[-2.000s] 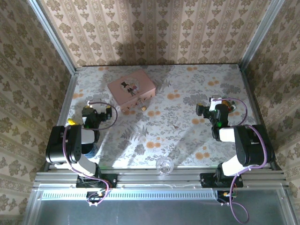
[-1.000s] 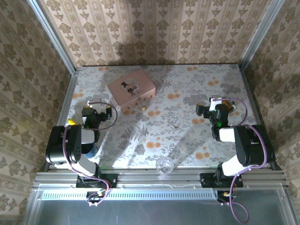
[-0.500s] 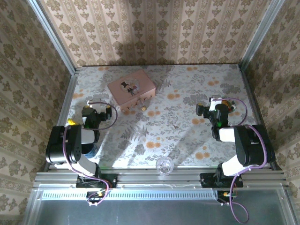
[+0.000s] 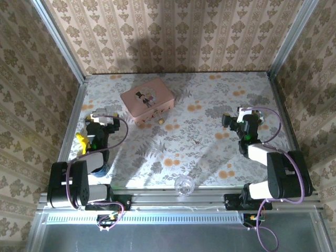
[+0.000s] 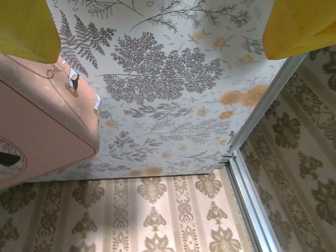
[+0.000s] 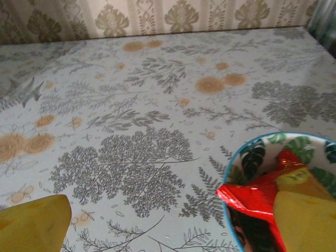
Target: Unlock a padlock with a key
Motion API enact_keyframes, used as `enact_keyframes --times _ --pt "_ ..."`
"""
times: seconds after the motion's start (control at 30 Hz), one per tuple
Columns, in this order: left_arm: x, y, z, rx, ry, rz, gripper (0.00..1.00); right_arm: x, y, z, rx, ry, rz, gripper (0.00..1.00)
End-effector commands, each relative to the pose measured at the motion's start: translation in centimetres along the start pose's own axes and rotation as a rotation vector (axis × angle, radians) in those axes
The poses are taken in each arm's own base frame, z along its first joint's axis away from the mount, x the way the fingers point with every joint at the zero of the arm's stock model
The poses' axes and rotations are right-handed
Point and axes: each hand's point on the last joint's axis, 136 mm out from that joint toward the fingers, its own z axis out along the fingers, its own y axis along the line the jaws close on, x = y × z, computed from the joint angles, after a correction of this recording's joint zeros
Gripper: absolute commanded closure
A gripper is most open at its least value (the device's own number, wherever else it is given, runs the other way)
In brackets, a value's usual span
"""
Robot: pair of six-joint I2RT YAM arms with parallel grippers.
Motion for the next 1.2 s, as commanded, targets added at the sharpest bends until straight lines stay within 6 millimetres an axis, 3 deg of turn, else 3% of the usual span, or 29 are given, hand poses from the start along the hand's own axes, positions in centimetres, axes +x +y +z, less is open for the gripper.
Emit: enact_keyframes --times 0.0,0.27,0.5,0.67,0.8,1.17 --pt "-0.2 0.7 -0.7 -0.043 0.029 -0.050 0.00 -1.2 -1.0 -0.8 0.068 0.004 0.045 0.00" --pt "-2.5 0.1 -2.1 -0.008 0.066 -0.177 0.00 -2.0 -1.8 -3.0 0.123 0.089 0.098 0.00" --pt "-4.5 -3.5 -3.9 0.087 0.064 -0.228 0.00 -0.8 -0.5 -6.3 0.168 0.241 0.100 0.00" --pt "-5.9 -8.2 -5.2 0.201 0.046 -0.204 0.00 0.1 2.4 -8.7 0.129 0.311 0.088 0.09" --pt "-6.0 -10.5 -5.9 0.248 0.052 -0.245 0.00 1.5 4.8 -10.0 0.086 0.382 0.102 0.17" --pt "-4.2 -11.7 -5.8 0.253 0.112 -0.332 0.00 4.2 12.0 -10.7 -0.046 0.507 0.016 0.23"
